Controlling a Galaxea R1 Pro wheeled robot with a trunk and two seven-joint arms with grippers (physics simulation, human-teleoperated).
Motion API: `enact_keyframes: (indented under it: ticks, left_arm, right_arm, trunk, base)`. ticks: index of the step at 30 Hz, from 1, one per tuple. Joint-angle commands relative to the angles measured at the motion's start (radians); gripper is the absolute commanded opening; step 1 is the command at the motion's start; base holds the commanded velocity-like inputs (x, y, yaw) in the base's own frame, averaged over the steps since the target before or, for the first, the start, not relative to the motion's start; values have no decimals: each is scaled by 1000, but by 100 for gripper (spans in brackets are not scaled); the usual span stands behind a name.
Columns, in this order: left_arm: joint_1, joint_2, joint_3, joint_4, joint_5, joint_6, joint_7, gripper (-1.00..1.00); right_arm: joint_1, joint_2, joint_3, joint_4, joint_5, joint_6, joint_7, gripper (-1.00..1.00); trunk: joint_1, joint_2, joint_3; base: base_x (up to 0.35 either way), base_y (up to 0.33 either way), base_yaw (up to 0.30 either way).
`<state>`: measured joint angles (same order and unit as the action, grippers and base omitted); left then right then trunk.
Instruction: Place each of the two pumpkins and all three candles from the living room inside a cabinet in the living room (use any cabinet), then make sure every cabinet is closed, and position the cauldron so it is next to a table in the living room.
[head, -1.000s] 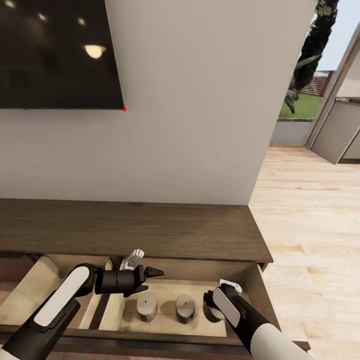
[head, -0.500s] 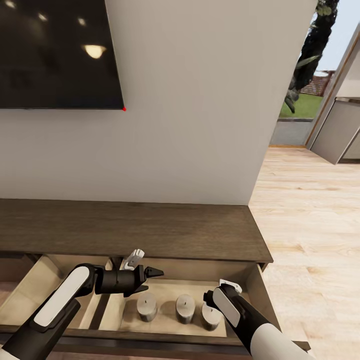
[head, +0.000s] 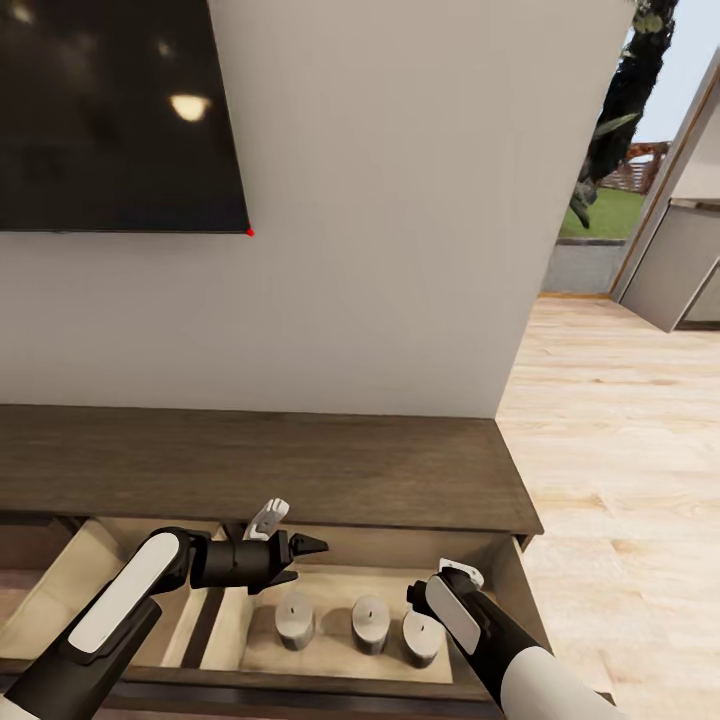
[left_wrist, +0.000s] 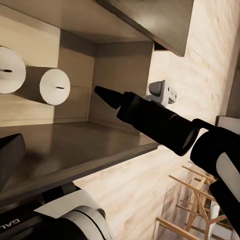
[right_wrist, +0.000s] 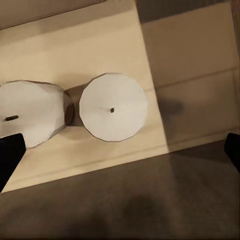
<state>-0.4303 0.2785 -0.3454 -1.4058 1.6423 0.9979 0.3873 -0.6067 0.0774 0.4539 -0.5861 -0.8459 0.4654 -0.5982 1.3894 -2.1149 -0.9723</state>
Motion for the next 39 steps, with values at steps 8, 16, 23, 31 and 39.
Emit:
enact_keyframes:
  ticks: [8, 16, 23, 31, 39]
  left_arm:
    - [-1, 1, -1, -1, 11, 0, 10, 100]
    - [-1, 1, -1, 0, 11, -1, 10, 100]
    - [-1, 1, -1, 1, 11, -2, 11, 100]
    - [-1, 1, -1, 3, 11, -2, 11, 100]
    - [-1, 1, -1, 4, 11, -2, 12, 100]
  right_arm:
    - [-1, -1, 5, -1, -7, 2, -8, 100]
    - [-1, -1, 6, -1, -7, 2, -4, 100]
    - [-1, -1, 6, -1, -6, 2, -3, 100]
    - [-1, -1, 6, -1, -5, 3, -3, 100]
    - [-1, -1, 6, -1, -5, 2, -2, 100]
  trunk:
    - [-31, 56, 24]
    - [-62, 112, 49]
    - [-88, 161, 71]
    - [-119, 217, 96]
    - [-150, 273, 121]
  base:
    - [0, 0, 0]
    - [0, 0, 0]
    - [0, 0, 0]
    - [0, 0, 0]
    - [0, 0, 0]
